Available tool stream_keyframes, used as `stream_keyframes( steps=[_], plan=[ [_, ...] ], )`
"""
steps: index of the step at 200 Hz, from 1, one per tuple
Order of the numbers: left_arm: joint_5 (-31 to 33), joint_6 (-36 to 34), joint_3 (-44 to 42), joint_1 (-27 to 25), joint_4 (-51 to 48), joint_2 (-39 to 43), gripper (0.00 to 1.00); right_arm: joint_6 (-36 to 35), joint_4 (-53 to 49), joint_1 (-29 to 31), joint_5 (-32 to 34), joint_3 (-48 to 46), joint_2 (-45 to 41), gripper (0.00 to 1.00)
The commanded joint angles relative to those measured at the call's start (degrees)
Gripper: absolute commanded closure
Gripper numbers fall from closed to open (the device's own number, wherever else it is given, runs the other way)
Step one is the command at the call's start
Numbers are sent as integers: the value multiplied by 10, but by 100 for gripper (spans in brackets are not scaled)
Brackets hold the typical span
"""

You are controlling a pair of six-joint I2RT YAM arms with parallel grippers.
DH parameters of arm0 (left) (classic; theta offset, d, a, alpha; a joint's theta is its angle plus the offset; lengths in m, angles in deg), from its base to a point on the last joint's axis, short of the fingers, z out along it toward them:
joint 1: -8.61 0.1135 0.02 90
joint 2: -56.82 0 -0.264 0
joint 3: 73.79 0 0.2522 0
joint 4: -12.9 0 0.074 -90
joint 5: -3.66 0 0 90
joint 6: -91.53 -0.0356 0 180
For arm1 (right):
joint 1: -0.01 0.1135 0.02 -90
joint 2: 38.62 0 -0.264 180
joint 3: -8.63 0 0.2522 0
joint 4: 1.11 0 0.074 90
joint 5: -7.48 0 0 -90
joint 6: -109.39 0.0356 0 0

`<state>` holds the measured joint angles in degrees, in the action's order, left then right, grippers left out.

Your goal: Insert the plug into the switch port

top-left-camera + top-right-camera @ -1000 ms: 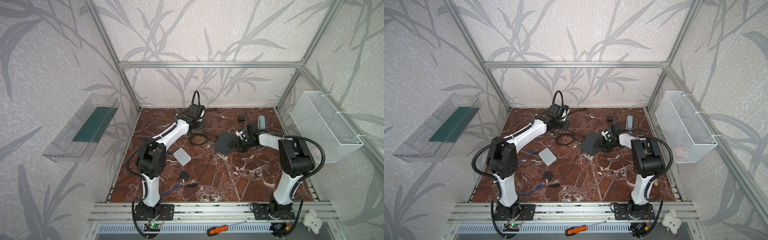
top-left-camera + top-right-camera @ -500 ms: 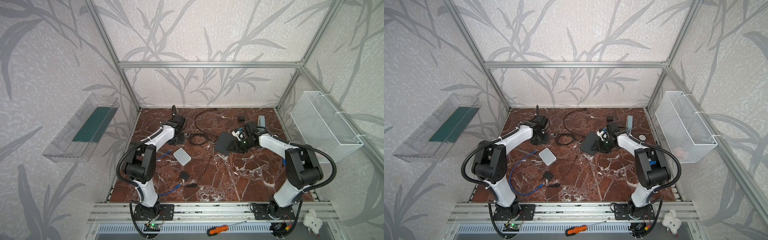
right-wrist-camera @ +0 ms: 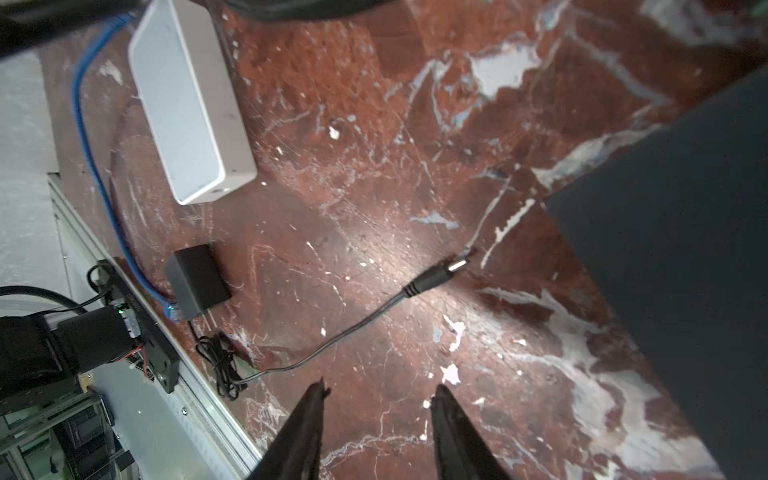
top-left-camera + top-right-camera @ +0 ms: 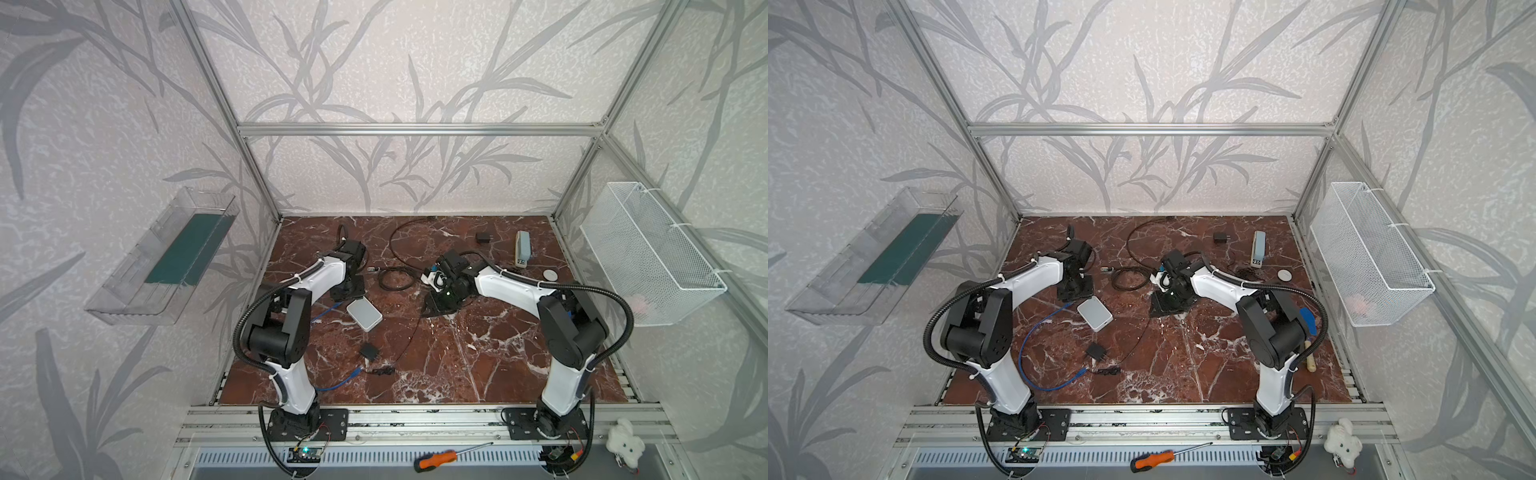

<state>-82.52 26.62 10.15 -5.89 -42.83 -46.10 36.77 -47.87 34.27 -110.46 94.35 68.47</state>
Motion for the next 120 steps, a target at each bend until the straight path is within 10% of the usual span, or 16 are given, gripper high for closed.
stream_keyframes(
  steps=[1, 120],
  plan=[
    [27, 14, 30, -1, -26, 11, 56, 28, -26, 9, 34, -5, 1, 57],
    [38, 4, 59, 0, -41, 33, 56, 329, -15, 117, 266, 41, 70, 62]
  ],
)
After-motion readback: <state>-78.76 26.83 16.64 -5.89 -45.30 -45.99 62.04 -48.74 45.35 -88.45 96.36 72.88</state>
